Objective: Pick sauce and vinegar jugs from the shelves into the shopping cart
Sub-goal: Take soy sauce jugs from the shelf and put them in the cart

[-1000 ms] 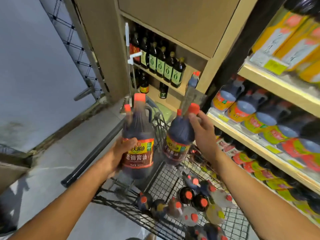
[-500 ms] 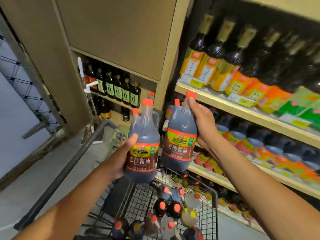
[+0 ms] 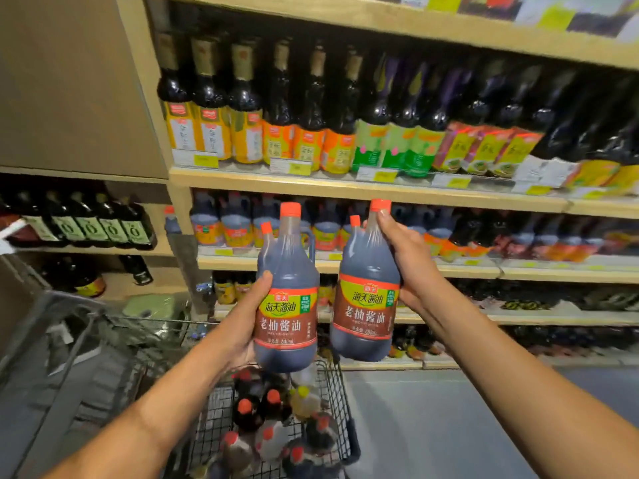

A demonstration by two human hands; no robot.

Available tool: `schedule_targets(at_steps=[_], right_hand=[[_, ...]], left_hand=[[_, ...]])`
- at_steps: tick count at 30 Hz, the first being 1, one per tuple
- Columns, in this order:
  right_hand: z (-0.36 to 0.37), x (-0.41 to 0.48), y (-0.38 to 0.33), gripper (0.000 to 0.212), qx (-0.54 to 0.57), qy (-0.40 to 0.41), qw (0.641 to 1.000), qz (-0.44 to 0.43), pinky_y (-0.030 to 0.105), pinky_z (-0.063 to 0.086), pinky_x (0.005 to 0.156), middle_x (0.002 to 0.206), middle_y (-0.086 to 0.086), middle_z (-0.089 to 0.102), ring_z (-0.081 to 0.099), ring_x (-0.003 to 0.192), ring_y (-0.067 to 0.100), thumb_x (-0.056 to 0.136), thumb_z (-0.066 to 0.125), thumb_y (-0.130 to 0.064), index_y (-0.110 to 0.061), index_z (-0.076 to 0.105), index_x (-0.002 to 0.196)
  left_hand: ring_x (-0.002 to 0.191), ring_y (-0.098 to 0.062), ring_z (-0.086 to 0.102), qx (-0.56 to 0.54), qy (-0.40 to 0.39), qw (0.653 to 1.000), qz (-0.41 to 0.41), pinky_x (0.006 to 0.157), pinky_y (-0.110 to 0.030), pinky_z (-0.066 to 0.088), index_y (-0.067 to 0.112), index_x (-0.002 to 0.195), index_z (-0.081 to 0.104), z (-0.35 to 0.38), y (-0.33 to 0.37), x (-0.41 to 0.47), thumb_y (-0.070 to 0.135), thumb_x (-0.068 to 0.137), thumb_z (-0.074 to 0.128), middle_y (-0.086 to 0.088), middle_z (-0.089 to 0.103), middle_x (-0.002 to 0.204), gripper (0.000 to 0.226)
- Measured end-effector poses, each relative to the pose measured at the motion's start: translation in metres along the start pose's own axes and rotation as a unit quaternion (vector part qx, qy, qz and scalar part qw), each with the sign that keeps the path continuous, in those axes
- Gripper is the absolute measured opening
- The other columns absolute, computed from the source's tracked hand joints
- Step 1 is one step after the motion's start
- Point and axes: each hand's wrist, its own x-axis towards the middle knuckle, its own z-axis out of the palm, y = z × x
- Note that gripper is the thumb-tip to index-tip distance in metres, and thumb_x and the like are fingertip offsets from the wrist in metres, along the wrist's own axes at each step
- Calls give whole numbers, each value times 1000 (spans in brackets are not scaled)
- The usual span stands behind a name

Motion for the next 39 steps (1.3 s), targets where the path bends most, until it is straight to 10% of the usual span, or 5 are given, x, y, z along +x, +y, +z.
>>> schedule_targets(at_steps=[16,21,27,39], right_hand=[[-345,-199,-42,42,24,272,962,11,35,59,68,92,15,75,73,77,25,98,62,-45,-4,71,102],[-420,-251,-52,52,66,352,934,6,36,61,67,99,19,75,73,80,27,96,62,-45,3,66,116],[-498,-289,-52,52,83,413,907,2,38,60,67,104,21,75,75,82,30,92,62,-49,-2,64,113],[-657,-298,-88,40,82,562,823,-7,42,61,76,98,18,74,74,80,29,97,60,-48,-9,63,106]], left_hand=[[85,-32,76,68,-221,967,-104,71,-43,63,16,99,81,302,-182,15,71,26,93,-22,75,105,92],[91,-36,75,102,-252,951,-149,81,-49,62,13,118,68,378,-222,24,72,24,92,-23,73,112,113],[115,-46,65,138,-277,929,-204,107,-63,44,14,136,59,456,-270,56,71,70,64,-25,68,124,88],[107,-43,70,185,-429,855,-226,97,-60,52,15,128,62,642,-341,166,79,29,87,-22,71,119,120]])
